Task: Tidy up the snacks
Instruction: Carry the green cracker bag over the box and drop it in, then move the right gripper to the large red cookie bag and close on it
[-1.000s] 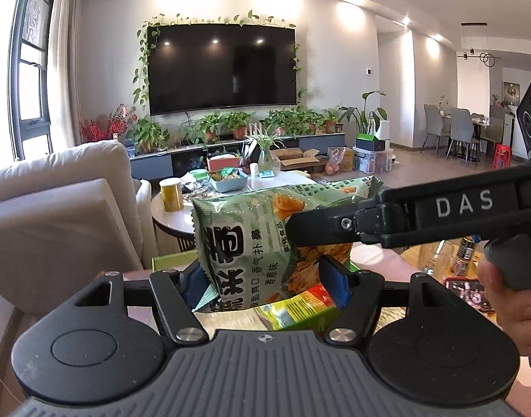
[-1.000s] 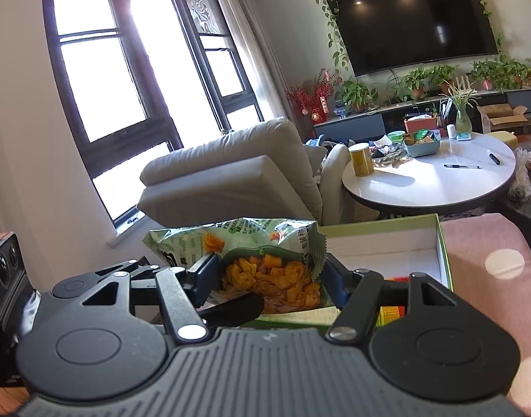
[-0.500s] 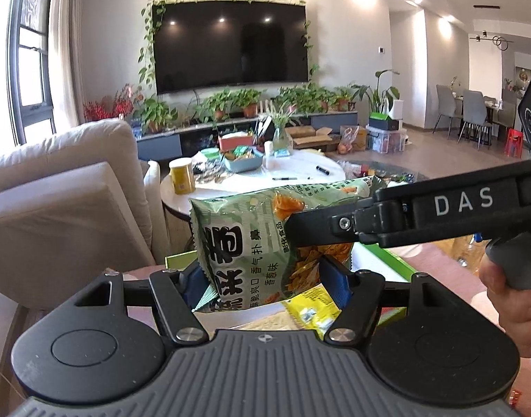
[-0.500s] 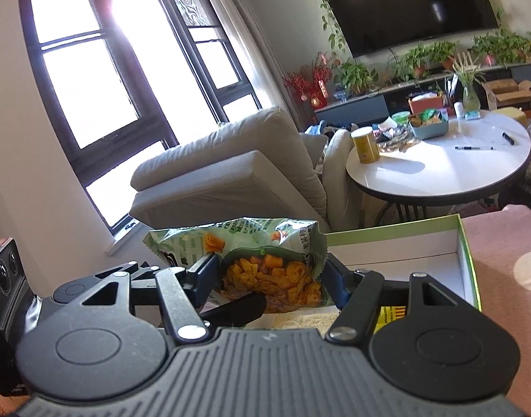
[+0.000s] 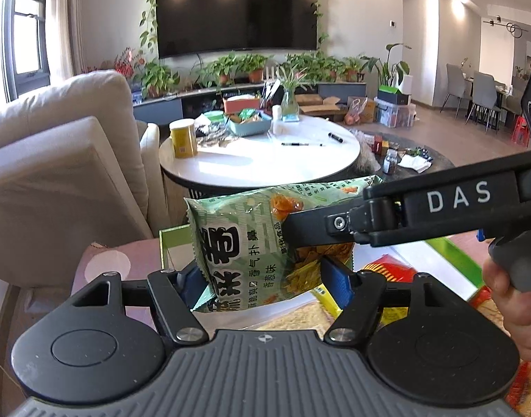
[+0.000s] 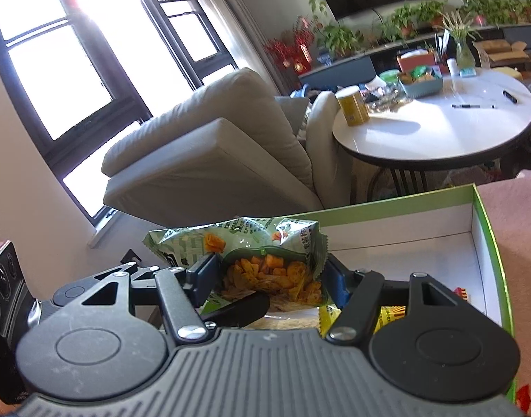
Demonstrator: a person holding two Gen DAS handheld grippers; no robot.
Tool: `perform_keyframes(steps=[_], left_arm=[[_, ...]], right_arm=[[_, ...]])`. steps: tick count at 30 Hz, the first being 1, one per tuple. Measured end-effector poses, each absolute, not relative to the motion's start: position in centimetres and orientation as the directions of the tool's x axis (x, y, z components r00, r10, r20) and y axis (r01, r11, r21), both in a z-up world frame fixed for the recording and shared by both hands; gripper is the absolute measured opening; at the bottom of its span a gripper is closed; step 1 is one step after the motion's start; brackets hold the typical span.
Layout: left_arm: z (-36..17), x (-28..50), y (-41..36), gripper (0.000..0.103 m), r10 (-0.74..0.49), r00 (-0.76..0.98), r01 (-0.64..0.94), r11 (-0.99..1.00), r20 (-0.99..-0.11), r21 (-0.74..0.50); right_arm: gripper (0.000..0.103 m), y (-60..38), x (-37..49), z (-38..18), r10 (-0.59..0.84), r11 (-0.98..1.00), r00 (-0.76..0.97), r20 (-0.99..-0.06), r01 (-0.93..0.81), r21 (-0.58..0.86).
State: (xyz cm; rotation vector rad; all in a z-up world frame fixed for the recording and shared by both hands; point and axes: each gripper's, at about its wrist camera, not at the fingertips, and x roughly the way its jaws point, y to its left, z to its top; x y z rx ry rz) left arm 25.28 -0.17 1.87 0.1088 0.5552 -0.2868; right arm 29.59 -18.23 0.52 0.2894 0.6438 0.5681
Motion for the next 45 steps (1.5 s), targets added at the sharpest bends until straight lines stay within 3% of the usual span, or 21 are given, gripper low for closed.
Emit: perform_keyframes(steps=[11,33,45], left_arm=[[-0.1,25.8,1.5,0.069,-0.193,0.792,0.241,0.971,-0.58,0.005],[1.9,16.1,4.0,0.08,-0.164,0.838,0.19,0.982,-0.52,-0.003],[0.4,12.5,2.2,0.08,-0.225,0.806,0.229,0.971,-0.547,-0.062]], right_arm=[[0.086,-18.7,30.7,-0.9,0.54,0.836,0.646,-0.539,-0.338,0.433],[0.086,-20.4,21.9,2.8,0.502,0.865,0.728,-0.467,-0.428,0.262],[0.086,-24.6,20.0,-0.2,0.352,0.934,0.706,-0.615,-0.311,0.176]])
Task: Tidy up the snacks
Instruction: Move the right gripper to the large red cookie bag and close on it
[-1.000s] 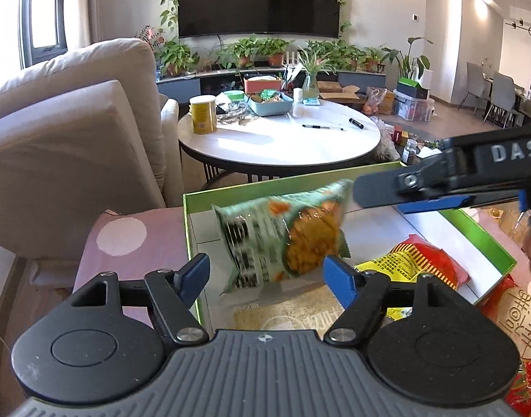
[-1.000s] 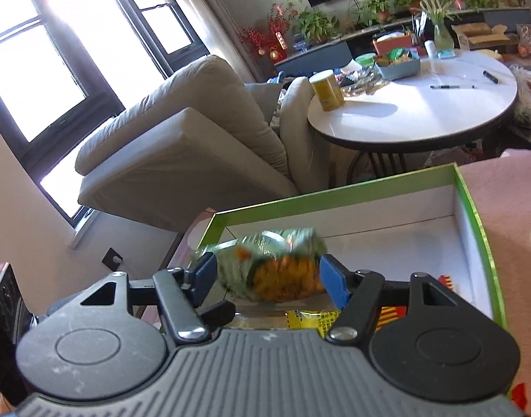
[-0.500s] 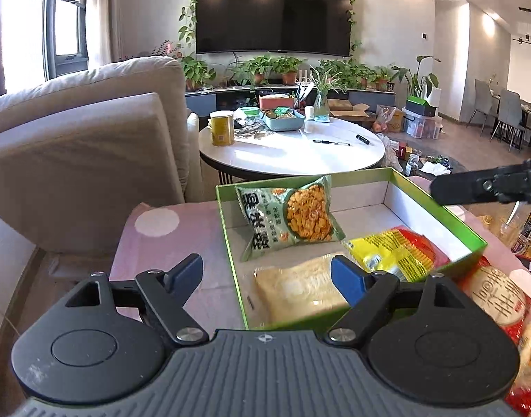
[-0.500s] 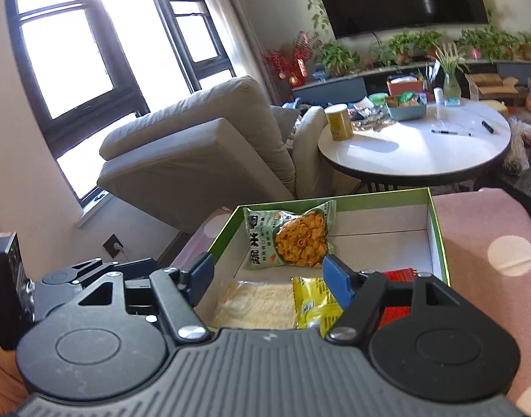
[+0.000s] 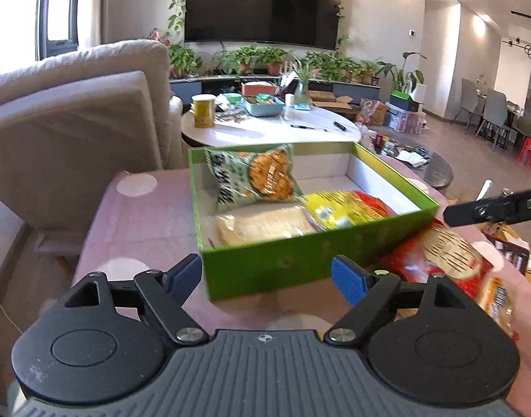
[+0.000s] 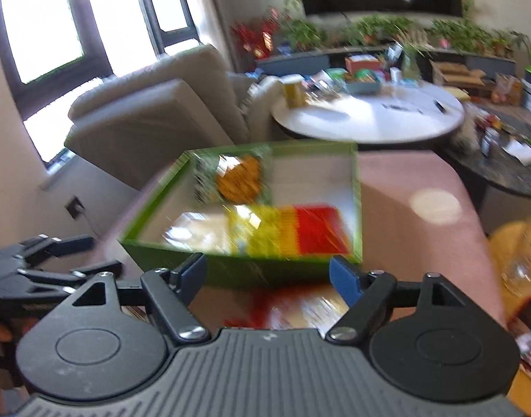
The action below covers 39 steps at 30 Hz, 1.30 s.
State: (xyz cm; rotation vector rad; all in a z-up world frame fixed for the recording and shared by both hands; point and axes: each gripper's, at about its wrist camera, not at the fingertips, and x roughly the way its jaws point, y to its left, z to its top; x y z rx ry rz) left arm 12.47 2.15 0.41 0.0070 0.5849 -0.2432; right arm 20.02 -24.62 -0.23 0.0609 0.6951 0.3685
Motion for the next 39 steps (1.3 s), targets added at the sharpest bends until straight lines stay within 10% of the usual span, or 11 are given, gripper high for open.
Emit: perform_keyframes(steps=[39], left_arm=[[-2.1,12.3,-6.9,0.081,-0.356,0.664,0.435,0.899,-0.658,-0.048]], right_arm=[[0.086,-26.7,19.7,-5.9,0.429,0.902,0.568,-0.702,-0.234,0.362]])
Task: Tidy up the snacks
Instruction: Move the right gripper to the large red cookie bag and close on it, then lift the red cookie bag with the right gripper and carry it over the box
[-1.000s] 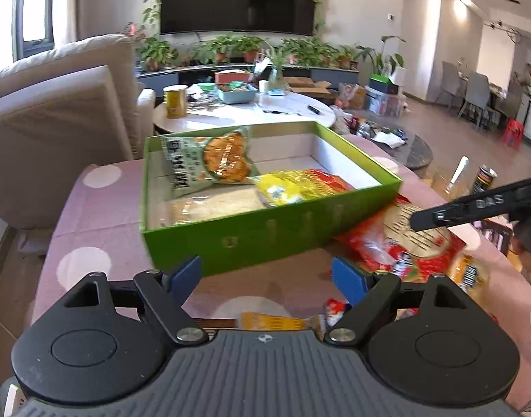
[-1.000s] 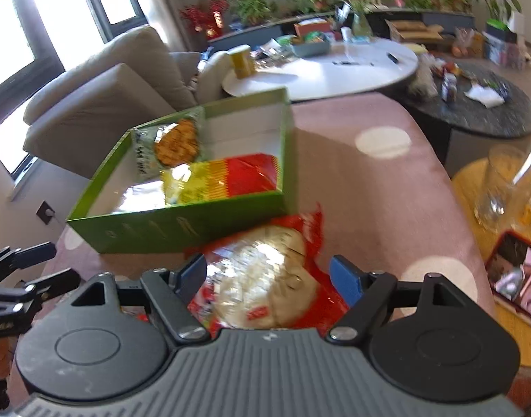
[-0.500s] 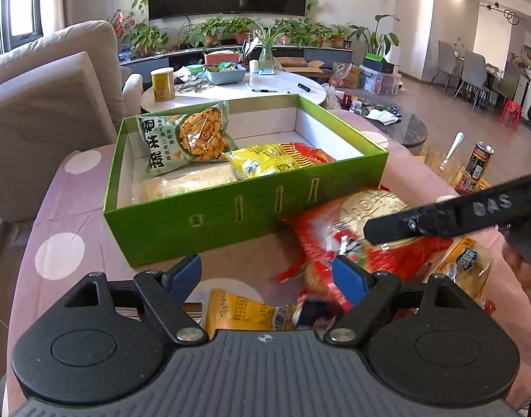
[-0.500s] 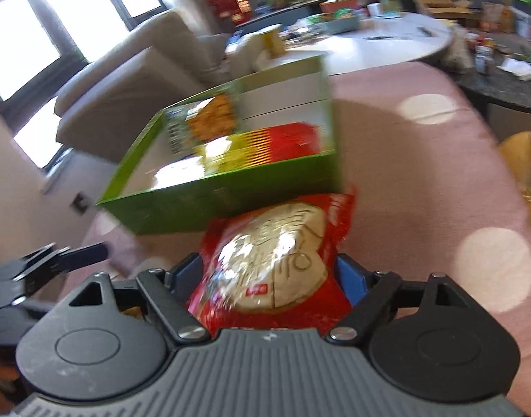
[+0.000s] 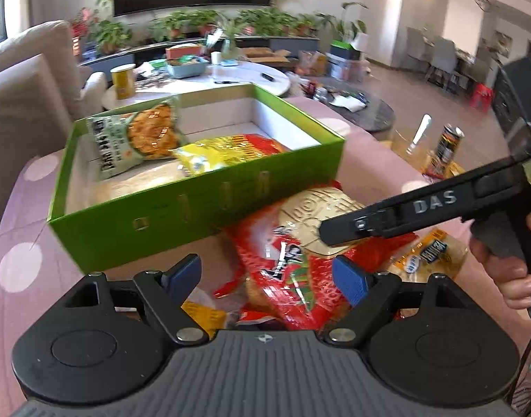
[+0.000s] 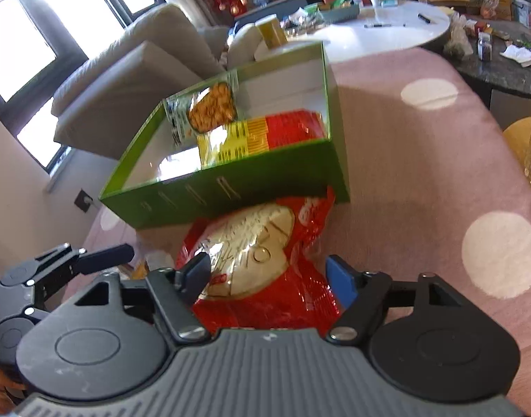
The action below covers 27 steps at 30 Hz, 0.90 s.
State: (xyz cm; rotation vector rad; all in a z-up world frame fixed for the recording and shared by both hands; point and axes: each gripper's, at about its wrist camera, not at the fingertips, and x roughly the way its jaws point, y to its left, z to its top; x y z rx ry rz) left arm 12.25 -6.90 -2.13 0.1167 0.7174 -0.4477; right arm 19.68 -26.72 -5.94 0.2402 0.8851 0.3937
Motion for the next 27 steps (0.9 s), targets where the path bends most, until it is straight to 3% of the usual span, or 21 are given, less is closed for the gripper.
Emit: perform_keyframes(steps=[20,23,27], left_arm=[[-1.4,13.0,-7.1,0.082,-0.383,0.638,0.446,0.891,-0.668,-0.085],[-1.5,12.9,-7.4,0.092,-0.407,0.618,0.482,0.872,-0.673,-0.086],[-2.8,13.9,-8.9,0.092,-0.392,0.592,0.495,0.866,-0.704,-0.066]], right_arm=[[0.085,-27.6,20.7,-7.0,0.48,0.876,0.518,-0.708,-0.239,0.419],[0.085,-27.7,20.7,-7.0,0.482,0.875,0.517,-0.707,-0.239,0.421],[0.085,-27.5,20.8,-6.9,0.482,0.874,0.515,-0.709,-0.235,0.424]])
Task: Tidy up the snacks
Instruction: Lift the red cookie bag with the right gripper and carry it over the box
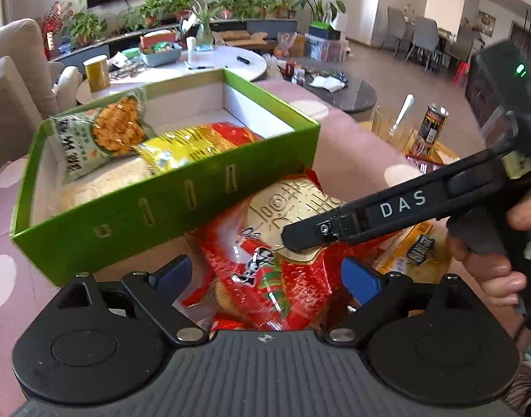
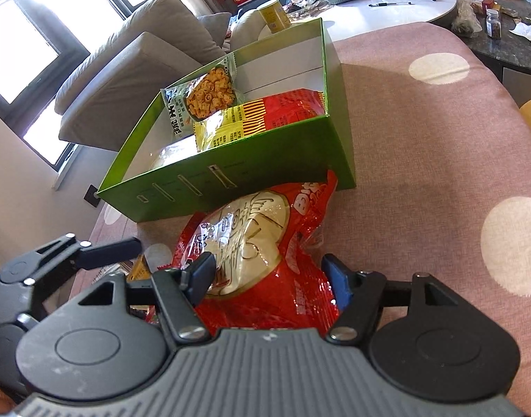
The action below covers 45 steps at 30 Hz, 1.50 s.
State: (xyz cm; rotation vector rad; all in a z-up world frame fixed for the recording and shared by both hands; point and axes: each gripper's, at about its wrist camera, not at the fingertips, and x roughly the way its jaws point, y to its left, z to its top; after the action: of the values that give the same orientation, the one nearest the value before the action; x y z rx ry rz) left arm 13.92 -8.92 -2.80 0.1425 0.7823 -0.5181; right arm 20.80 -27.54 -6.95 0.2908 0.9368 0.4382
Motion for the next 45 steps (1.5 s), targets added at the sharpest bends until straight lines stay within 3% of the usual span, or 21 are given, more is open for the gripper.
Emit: perform_keyframes(steps=[5,10,14,18,22,28,31,35,39,41,43,45], left_arm=[[-3.9,15.5,-9.0,0.091,-0.433,0.555,0.481,0.864,-0.71,-0.151],[-3.3,14.4,-9.3,0.079,-0.438,0.589,0.509,0.854,-0.679,-0.109],[-2.0,13.4,-9.3,0.075,-0.478,0.598,0.54,0.834,-0.644,-0.118],[-1.8,12.9,-9.4,0.074,-0.462,0.601,0.528,0.842,-0.652,-0.111],[-2.3,12.8,-8.4,0.086,-0.427,0.608,0.484,0.868,-0.669,-0.114],[-3.6,13.7,-8.8,0.089,-0.431,0.571,0.466,0.871,-0.699,-0.155],[-3.0,13.1,-9.6,0.083,-0.446,0.602,0.502,0.856,-0.662,-0.12],[-1.0,12.1,-9.4,0.083,-0.489,0.62,0.532,0.837,-0.614,-0.129],[0.5,11.2,-9.2,0.08,-0.502,0.643,0.537,0.834,-0.578,-0.127],[1.1,10.6,-9.3,0.071,-0.538,0.643,0.573,0.81,-0.545,-0.123],[1.6,10.5,-9.5,0.071,-0.543,0.65,0.585,0.804,-0.531,-0.107],[1.9,10.4,-9.5,0.073,-0.53,0.664,0.573,0.814,-0.528,-0.096]], right_arm=[[0.086,-27.3,20.8,-6.9,0.472,0.88,0.518,-0.713,-0.236,0.412],[0.085,-27.0,20.6,-6.9,0.463,0.886,0.53,-0.71,-0.246,0.394],[0.078,-26.4,19.8,-6.2,0.457,0.89,0.555,-0.695,-0.276,0.364],[0.077,-26.1,19.1,-5.5,0.464,0.886,0.56,-0.686,-0.298,0.356],[0.077,-26.6,19.0,-5.7,0.437,0.899,0.565,-0.699,-0.252,0.358],[0.081,-26.5,19.6,-6.5,0.442,0.897,0.524,-0.728,-0.227,0.381],[0.074,-26.1,19.6,-6.7,0.459,0.887,0.52,-0.721,-0.221,0.405],[0.058,-25.5,18.5,-5.4,0.482,0.876,0.544,-0.687,-0.273,0.398],[0.05,-25.1,17.5,-3.8,0.495,0.869,0.573,-0.653,-0.314,0.384],[0.049,-25.0,17.1,-3.1,0.5,0.865,0.586,-0.637,-0.318,0.387],[0.038,-24.9,16.8,-2.4,0.519,0.855,0.598,-0.611,-0.345,0.388],[0.037,-24.8,16.7,-1.9,0.528,0.849,0.599,-0.602,-0.361,0.386]])
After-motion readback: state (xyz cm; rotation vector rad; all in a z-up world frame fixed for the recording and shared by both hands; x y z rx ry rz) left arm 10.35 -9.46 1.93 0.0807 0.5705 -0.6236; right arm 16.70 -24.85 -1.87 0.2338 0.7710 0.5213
